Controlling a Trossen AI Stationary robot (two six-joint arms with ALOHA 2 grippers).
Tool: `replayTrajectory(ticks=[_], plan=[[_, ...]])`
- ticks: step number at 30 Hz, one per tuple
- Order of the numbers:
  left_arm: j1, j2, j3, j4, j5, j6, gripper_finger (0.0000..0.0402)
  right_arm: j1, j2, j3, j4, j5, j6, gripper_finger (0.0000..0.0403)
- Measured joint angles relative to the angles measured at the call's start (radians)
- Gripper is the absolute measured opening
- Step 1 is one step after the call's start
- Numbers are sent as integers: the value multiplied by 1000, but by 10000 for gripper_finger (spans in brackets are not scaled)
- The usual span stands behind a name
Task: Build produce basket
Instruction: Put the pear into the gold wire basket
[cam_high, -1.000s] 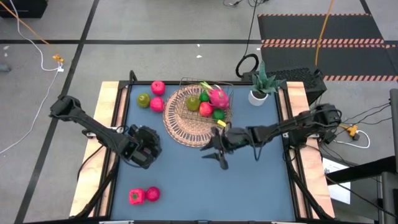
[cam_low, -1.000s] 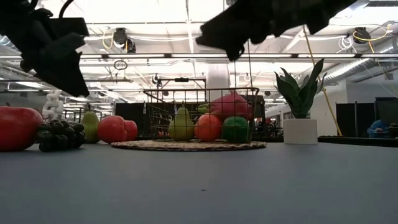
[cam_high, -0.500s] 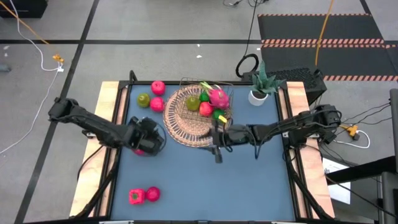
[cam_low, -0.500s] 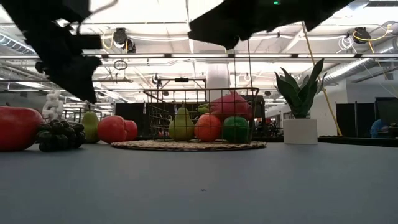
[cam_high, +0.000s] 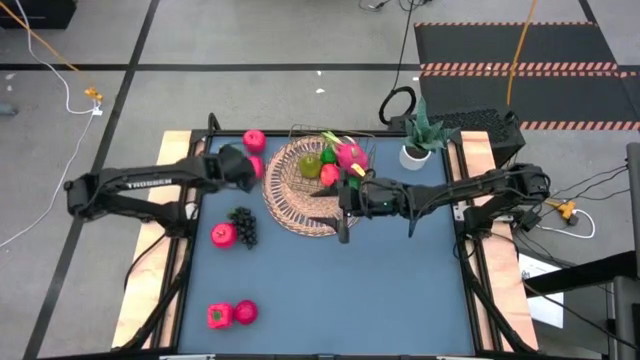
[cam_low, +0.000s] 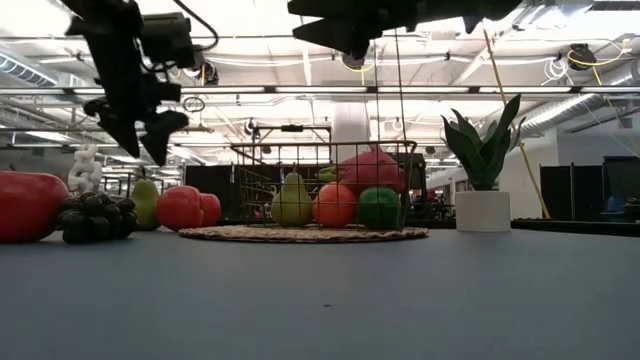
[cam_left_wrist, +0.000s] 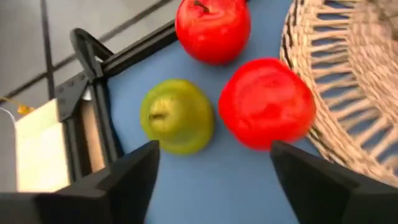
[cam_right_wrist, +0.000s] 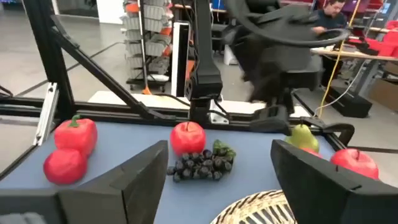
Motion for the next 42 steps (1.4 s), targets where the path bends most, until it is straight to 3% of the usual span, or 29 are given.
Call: replayTrajectory(ticks=[5, 10, 14, 26, 42], plan=[[148, 24, 1, 85, 88, 136, 388, 14, 0, 0, -10, -7, 0, 283], [237, 31, 0, 141, 101, 189, 388, 26, 0, 0, -78, -29, -8, 283], [270, 38, 1, 136, 124, 227, 355, 26, 0, 0, -124, -30, -17, 283], [279, 36, 0, 108, 120, 216, 195, 26, 0, 0, -135, -24, -15, 283], [354, 34, -39, 121, 105, 256, 111, 26, 0, 0, -134, -23, -40, 283]])
